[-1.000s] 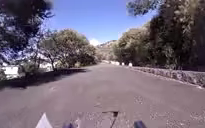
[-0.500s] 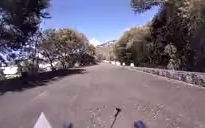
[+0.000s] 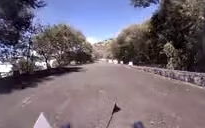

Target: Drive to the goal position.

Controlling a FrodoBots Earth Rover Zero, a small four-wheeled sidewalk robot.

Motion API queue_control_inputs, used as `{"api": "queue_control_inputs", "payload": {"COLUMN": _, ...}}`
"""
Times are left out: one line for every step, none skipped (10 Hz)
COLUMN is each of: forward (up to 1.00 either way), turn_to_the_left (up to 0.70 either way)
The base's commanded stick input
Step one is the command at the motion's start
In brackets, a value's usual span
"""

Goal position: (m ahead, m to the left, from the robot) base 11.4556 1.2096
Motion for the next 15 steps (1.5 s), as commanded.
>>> {"api": "queue_control_inputs", "payload": {"forward": 0.85, "turn_to_the_left": 0.00}}
{"api": "queue_control_inputs", "payload": {"forward": 0.85, "turn_to_the_left": 0.00}}
{"api": "queue_control_inputs", "payload": {"forward": 0.85, "turn_to_the_left": 0.00}}
{"api": "queue_control_inputs", "payload": {"forward": 0.85, "turn_to_the_left": 0.00}}
{"api": "queue_control_inputs", "payload": {"forward": 0.85, "turn_to_the_left": 0.00}}
{"api": "queue_control_inputs", "payload": {"forward": 0.85, "turn_to_the_left": 0.00}}
{"api": "queue_control_inputs", "payload": {"forward": 0.85, "turn_to_the_left": 0.00}}
{"api": "queue_control_inputs", "payload": {"forward": 0.85, "turn_to_the_left": 0.00}}
{"api": "queue_control_inputs", "payload": {"forward": 0.85, "turn_to_the_left": 0.00}}
{"api": "queue_control_inputs", "payload": {"forward": 0.85, "turn_to_the_left": 0.00}}
{"api": "queue_control_inputs", "payload": {"forward": 0.85, "turn_to_the_left": 0.00}}
{"api": "queue_control_inputs", "payload": {"forward": 0.85, "turn_to_the_left": 0.00}}
{"api": "queue_control_inputs", "payload": {"forward": 0.85, "turn_to_the_left": 0.00}}
{"api": "queue_control_inputs", "payload": {"forward": 0.85, "turn_to_the_left": 0.00}}
{"api": "queue_control_inputs", "payload": {"forward": 0.85, "turn_to_the_left": 0.00}}
